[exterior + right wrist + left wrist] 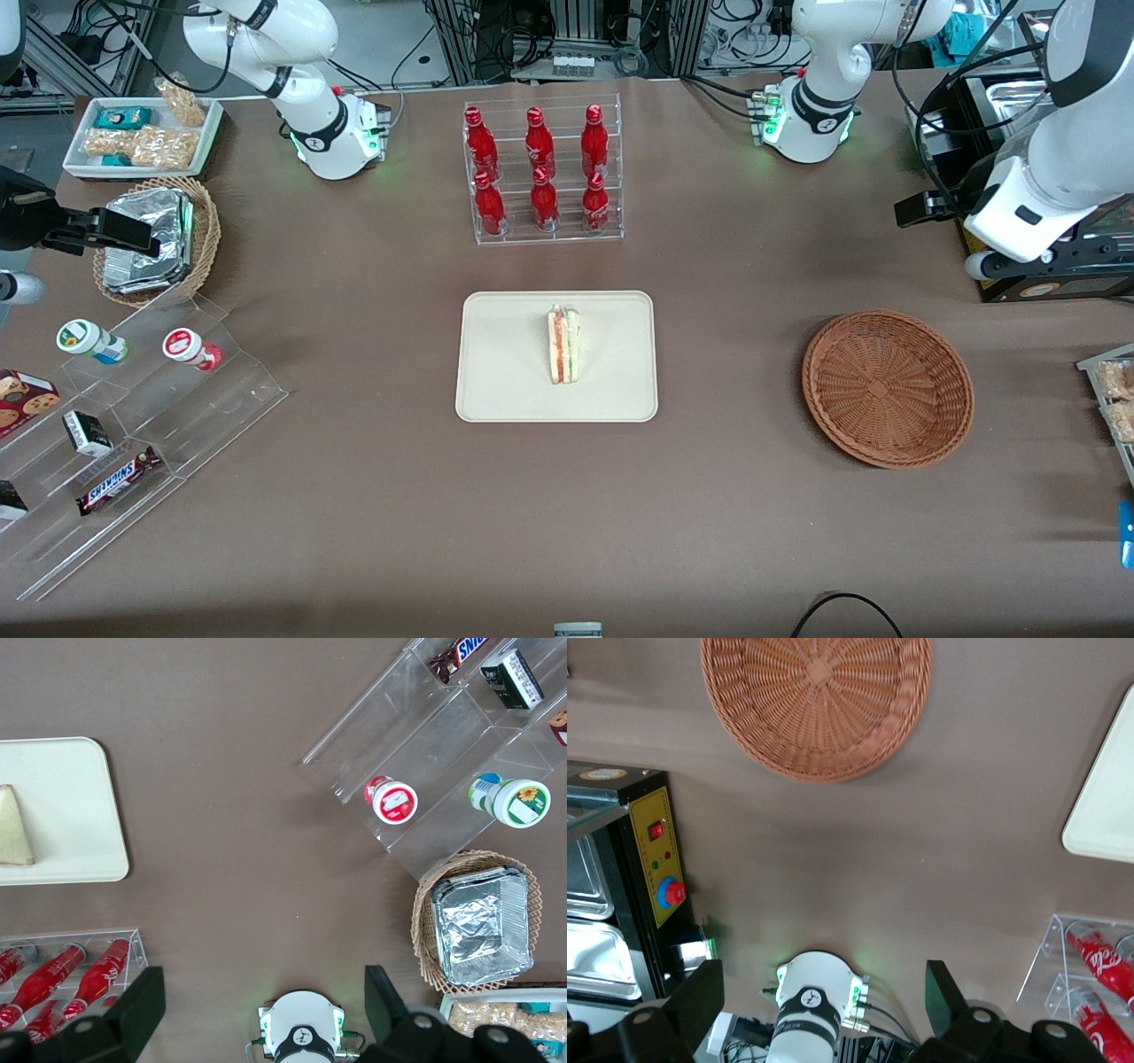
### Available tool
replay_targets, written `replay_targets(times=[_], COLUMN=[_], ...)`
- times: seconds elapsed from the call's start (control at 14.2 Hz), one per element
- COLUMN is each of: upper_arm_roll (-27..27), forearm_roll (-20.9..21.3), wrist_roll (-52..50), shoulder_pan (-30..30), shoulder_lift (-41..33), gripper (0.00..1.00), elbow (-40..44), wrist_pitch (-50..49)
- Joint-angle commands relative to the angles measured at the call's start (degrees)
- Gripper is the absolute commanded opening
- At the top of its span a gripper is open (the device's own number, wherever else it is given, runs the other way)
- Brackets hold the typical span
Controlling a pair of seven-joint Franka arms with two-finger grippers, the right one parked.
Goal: Place sandwich from basket to tray
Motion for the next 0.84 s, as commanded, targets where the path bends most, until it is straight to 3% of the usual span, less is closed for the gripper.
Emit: replay_targets(times=[0.0,0.77], upper_arm_roll=[-3.49,-6.14], forearm_roll=[-1.81,-2.00], wrist_roll=[0.20,-0.59], shoulder_pan=[6.43,8.64], shoulder_lift=[-0.42,3.27], gripper=[1.00,1.00], elbow=[0.40,5.24], wrist_pitch=[2.24,5.50])
